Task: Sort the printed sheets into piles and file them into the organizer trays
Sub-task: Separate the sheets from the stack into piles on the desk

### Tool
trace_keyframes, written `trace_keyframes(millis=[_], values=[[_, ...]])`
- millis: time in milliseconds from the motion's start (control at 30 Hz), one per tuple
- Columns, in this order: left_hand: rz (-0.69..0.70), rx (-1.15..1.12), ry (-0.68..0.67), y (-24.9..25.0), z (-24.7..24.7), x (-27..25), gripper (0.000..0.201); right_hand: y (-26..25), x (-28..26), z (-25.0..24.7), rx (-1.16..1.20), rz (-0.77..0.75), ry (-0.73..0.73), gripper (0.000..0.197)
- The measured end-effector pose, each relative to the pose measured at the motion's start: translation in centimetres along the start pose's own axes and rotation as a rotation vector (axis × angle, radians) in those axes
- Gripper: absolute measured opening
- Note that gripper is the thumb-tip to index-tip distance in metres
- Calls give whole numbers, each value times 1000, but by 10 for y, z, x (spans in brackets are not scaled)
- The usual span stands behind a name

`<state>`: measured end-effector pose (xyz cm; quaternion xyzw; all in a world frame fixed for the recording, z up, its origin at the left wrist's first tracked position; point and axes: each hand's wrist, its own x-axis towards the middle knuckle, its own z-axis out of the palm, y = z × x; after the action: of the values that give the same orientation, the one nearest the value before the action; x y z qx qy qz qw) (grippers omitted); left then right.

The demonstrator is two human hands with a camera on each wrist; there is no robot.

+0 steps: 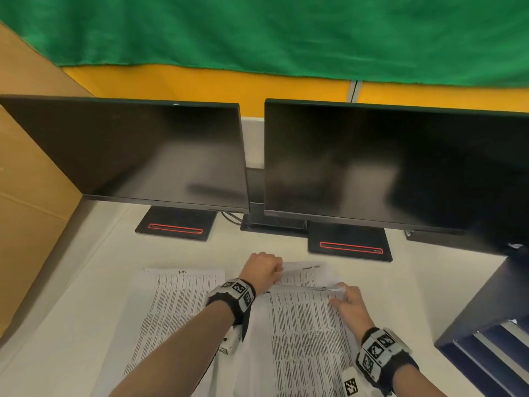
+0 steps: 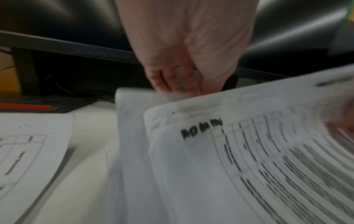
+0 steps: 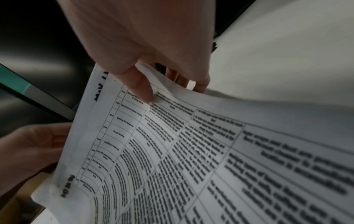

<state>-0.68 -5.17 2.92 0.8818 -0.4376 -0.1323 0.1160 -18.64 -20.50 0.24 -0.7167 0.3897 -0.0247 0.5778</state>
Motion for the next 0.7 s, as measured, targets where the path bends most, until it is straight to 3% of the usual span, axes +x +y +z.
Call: trace_keyframes(millis=[167, 333, 400, 500, 567, 700], values=[[182, 55, 18, 11, 3, -12, 18, 7, 7, 0, -43, -119, 96, 29], [332, 31, -24, 20, 6, -14, 26, 4, 6, -2, 1, -161, 62, 22], [279, -77, -26, 19, 6, -11, 28, 4, 4, -4, 11, -146, 62, 17], [71, -152, 18, 9, 7, -1, 21, 5, 1, -9, 20, -154, 74, 9], [-53, -134, -18, 2, 8, 3, 34, 4, -1, -12, 4, -168, 77, 7], [-27, -14, -72, -6, 6, 7, 26, 11, -2, -16, -26, -136, 57, 12]])
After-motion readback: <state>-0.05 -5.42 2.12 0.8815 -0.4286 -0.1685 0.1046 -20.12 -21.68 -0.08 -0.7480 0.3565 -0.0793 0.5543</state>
